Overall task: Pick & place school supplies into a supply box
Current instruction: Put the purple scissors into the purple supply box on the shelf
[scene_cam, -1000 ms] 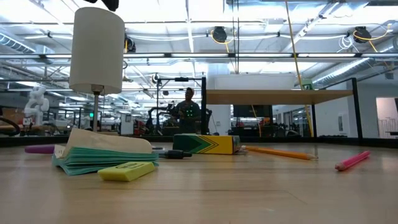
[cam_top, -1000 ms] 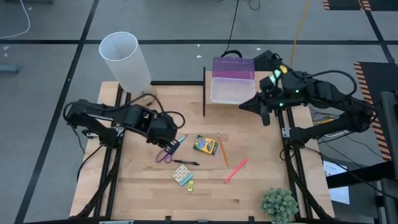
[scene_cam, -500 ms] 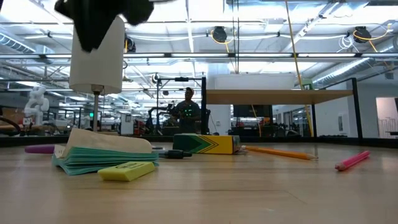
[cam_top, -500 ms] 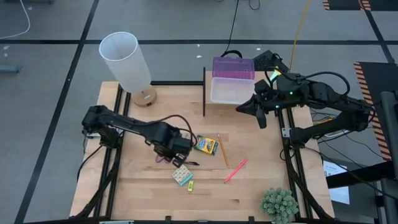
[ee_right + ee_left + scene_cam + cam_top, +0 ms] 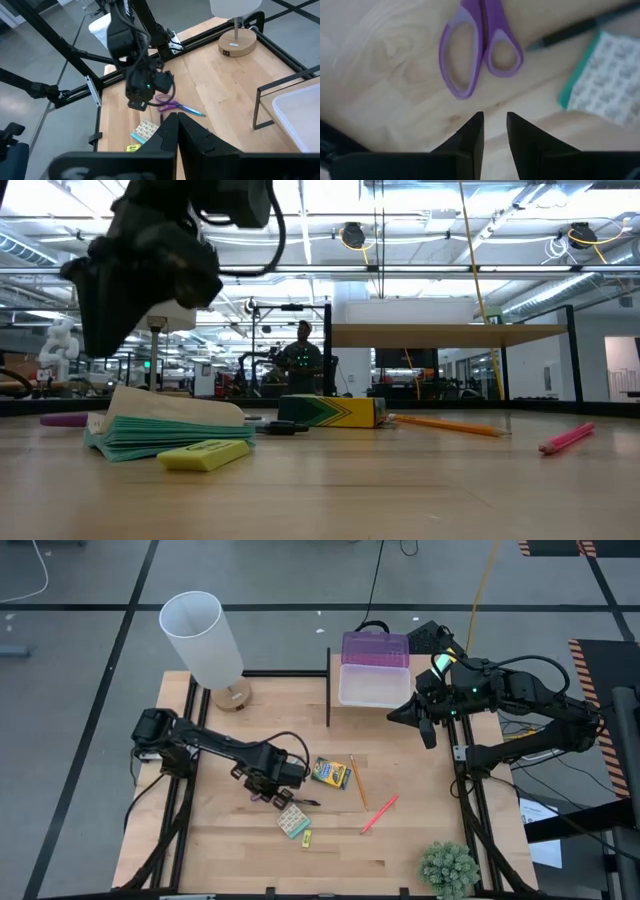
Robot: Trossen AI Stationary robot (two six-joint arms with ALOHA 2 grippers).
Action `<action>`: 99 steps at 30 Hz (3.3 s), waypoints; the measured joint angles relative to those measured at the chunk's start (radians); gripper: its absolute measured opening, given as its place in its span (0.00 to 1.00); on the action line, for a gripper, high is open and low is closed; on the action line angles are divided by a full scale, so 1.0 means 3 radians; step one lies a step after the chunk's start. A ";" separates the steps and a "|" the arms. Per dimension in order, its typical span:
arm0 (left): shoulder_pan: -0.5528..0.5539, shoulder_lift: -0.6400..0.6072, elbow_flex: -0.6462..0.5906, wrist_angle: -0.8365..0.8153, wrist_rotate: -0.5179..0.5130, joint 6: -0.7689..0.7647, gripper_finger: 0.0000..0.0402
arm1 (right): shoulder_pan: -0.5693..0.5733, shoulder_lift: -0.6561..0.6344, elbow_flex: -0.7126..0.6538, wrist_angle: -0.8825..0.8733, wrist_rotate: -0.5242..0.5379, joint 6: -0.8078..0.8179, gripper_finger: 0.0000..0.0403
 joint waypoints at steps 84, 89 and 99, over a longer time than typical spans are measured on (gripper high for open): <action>-0.0040 0.0034 -0.0526 0.0817 -0.0586 0.0043 0.37 | -0.0003 0.0000 -0.0003 0.0055 0.0032 -0.0099 0.00; -0.0035 0.0028 -0.0769 0.0986 -0.0459 0.0030 0.37 | -0.0003 0.0000 -0.0003 0.0054 0.0032 -0.0167 0.00; -0.0052 0.0010 -0.0956 0.1238 -0.0506 0.0213 0.37 | -0.0003 0.0000 -0.0003 0.0053 0.0035 -0.0179 0.00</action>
